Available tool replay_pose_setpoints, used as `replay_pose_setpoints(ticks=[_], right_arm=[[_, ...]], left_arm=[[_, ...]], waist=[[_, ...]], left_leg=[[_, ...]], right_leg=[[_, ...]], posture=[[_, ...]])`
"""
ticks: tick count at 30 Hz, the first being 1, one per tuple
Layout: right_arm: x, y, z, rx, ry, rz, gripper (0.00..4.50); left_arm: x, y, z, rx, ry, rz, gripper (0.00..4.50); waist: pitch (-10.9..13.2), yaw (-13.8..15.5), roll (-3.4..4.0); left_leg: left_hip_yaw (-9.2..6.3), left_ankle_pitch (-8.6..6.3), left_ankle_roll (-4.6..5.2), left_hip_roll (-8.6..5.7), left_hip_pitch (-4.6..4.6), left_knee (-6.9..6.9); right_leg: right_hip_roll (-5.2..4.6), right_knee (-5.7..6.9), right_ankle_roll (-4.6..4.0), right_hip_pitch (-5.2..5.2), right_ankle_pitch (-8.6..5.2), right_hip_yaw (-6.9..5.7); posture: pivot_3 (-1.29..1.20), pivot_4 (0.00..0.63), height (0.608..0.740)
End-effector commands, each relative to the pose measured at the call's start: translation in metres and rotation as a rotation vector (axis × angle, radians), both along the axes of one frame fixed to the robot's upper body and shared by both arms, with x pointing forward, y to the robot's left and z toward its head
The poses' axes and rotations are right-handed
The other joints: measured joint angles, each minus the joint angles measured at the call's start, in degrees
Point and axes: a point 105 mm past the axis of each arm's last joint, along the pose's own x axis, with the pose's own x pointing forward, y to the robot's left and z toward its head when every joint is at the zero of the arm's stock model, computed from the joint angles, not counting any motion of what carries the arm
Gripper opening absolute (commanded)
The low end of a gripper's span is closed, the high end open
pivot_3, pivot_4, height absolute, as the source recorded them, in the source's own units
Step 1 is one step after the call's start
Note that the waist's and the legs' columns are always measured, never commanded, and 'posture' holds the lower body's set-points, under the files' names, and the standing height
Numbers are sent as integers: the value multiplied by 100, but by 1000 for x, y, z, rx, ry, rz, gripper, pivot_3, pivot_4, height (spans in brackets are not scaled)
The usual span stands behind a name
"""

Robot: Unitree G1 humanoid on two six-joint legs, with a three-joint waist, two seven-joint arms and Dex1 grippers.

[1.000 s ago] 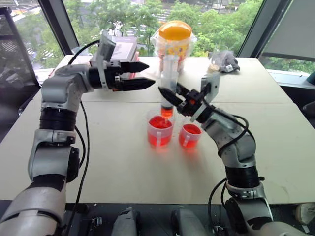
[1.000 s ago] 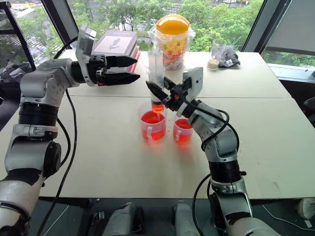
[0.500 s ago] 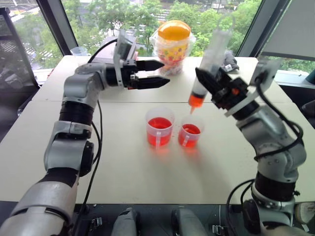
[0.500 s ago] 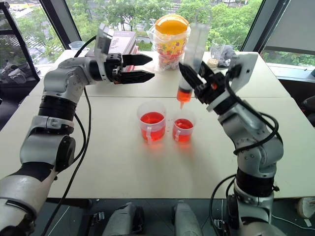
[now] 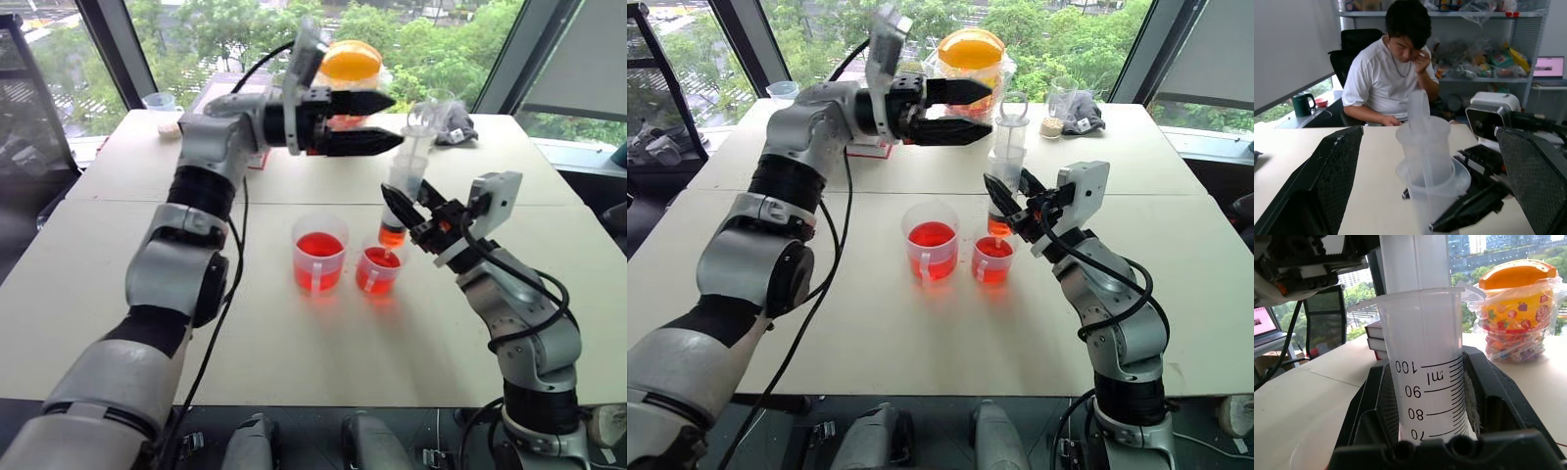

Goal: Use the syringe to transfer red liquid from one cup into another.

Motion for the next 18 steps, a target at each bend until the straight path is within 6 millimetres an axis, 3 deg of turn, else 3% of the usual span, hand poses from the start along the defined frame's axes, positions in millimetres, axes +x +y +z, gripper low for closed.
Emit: replay_pose_setpoints(ticks=[1, 4, 7, 14, 15, 18], right_arm=[[-7, 3, 11, -15, -67, 2, 1393], [-8, 4, 10, -26, -69, 1, 1393], [-9, 4, 10, -29, -72, -3, 1393], [-8, 4, 11, -38, -79, -8, 1393], [-8, 4, 11, -38, -81, -9, 1393], [-9, 3, 15, -51, -94, -14, 1393]], left_arm=[[-2, -8, 12, -19, -28, -10, 4448], [-4, -14, 13, -24, -6, -34, 4448], [-3, -18, 14, -28, -4, -30, 3683], [-3, -22, 9, -14, -5, -38, 264], [-4, -22, 7, -4, -6, -49, 53], [-11, -25, -1, 26, -16, -111, 53]], waist=[[0, -9, 0], [0, -21, 0], [0, -17, -1], [1, -9, -1], [1, -9, -1], [1, -9, -1]], left_leg=[[0, -1, 1, 0, 0, 0], [-2, -1, 2, 0, 0, -1], [-4, -1, 2, 0, 0, -2], [-3, -1, 2, 0, -2, -1], [-3, -1, 2, 0, -2, -1], [-3, -2, 3, 0, -2, -1]], right_leg=[[0, -1, 0, 0, 0, 0], [1, 0, -1, -1, 0, 0], [2, 0, 0, -2, 0, 0], [1, -1, -1, -2, 0, 0], [1, -1, -1, -2, 0, 0], [1, -2, -1, -2, 0, 0]], posture=[[0, 150, 740], [0, 150, 740], [0, 150, 740], [0, 150, 740], [0, 150, 740], [0, 150, 740]])
